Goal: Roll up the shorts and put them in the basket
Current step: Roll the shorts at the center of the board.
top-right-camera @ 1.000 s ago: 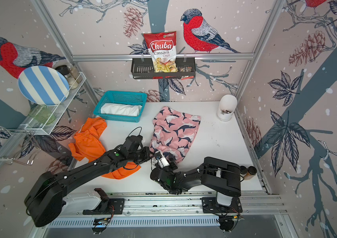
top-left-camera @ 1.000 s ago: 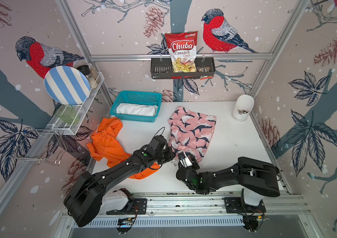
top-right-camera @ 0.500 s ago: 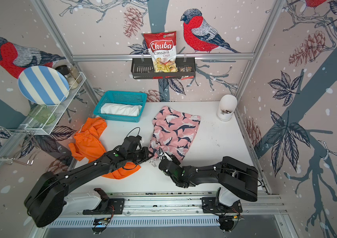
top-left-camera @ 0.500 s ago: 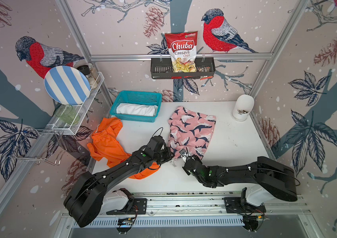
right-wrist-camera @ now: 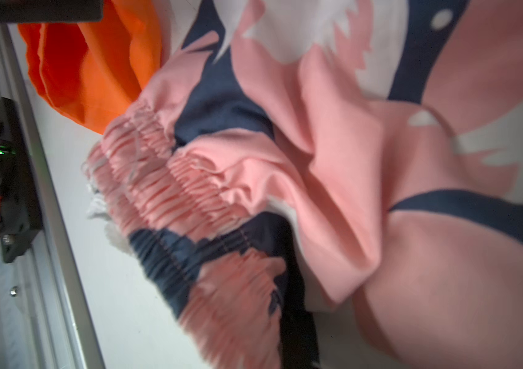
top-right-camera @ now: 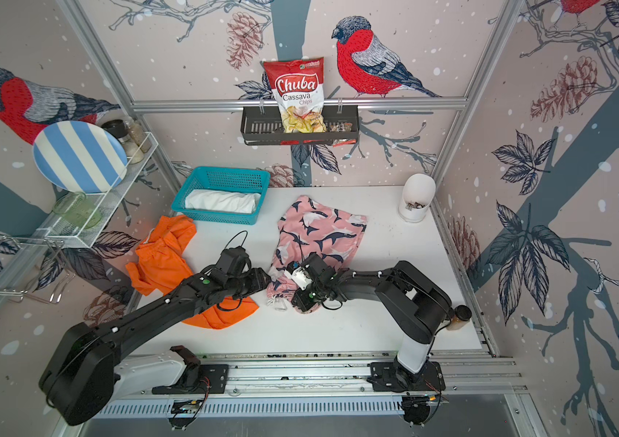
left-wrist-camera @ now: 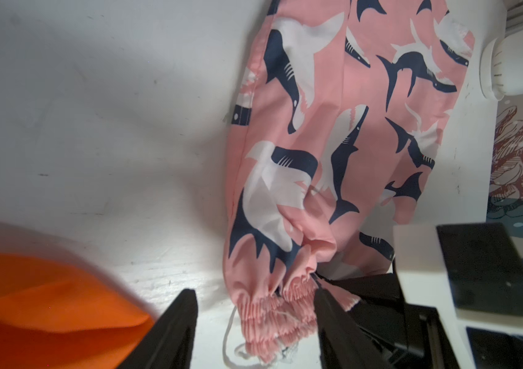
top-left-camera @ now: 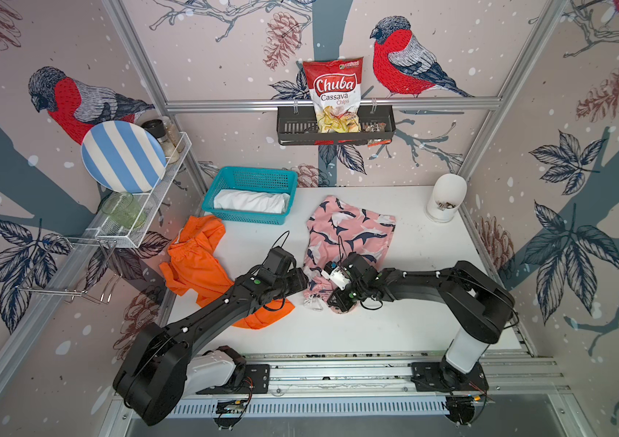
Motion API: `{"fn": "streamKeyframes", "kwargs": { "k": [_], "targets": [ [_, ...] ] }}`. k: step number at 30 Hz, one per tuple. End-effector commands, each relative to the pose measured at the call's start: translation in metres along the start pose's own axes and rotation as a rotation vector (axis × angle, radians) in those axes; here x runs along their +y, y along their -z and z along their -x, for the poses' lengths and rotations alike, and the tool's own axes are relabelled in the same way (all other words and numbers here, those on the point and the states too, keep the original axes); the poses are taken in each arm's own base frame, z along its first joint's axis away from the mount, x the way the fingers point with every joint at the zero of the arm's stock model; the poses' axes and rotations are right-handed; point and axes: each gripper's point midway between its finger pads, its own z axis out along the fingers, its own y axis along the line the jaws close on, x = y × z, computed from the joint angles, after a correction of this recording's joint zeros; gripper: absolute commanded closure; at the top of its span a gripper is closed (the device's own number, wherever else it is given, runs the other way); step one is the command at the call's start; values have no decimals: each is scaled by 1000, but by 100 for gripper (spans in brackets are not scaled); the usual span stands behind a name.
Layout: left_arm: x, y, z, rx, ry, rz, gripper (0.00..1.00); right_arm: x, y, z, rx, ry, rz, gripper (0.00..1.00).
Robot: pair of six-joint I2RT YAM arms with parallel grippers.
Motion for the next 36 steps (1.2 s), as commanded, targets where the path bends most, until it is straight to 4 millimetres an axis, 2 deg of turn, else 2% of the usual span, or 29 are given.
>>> {"fn": "streamKeyframes", "kwargs": {
  "k": [1,5,6,7,8,10,12,17,21,22,26,28,31,33,36],
  "targets": [
    [-2,-10,-13,89,-46,-17,36,21,0,-10,67,-85,162,100],
    [7,-23,-22,140,-41,18,35,20,3,-12,78,-108,185,100],
    [6,-25,-21,139,-41,17,35,21,4,-13,89,-113,199,100],
    [5,-27,-19,136,-45,16,40,21,5,-15,98,-117,207,100],
    [6,-29,-17,132,-50,24,51,21,6,-16,102,-122,215,100],
    [9,-35,-13,123,-58,47,86,20,11,-15,98,-144,240,100],
    [19,-39,-10,114,-63,93,100,17,16,-13,91,-181,266,100],
    [55,-51,-7,117,-53,209,100,8,22,-18,89,-269,310,100],
    [64,-62,-4,137,-71,256,100,5,15,-22,111,-311,324,100],
    [58,-59,2,117,-79,244,99,2,12,-22,115,-328,322,100],
    [21,-23,29,-6,-132,127,60,-5,7,-25,136,-357,301,100],
    [-2,-5,32,-23,-193,46,48,-6,7,-26,144,-360,295,100],
    [-29,7,17,43,-279,-92,33,-5,7,-29,157,-360,295,100],
    [-37,4,2,119,-321,-152,30,-5,8,-33,172,-364,291,100],
    [-39,-10,-18,211,-364,-177,25,-5,9,-39,195,-370,283,100]
  ]
}}
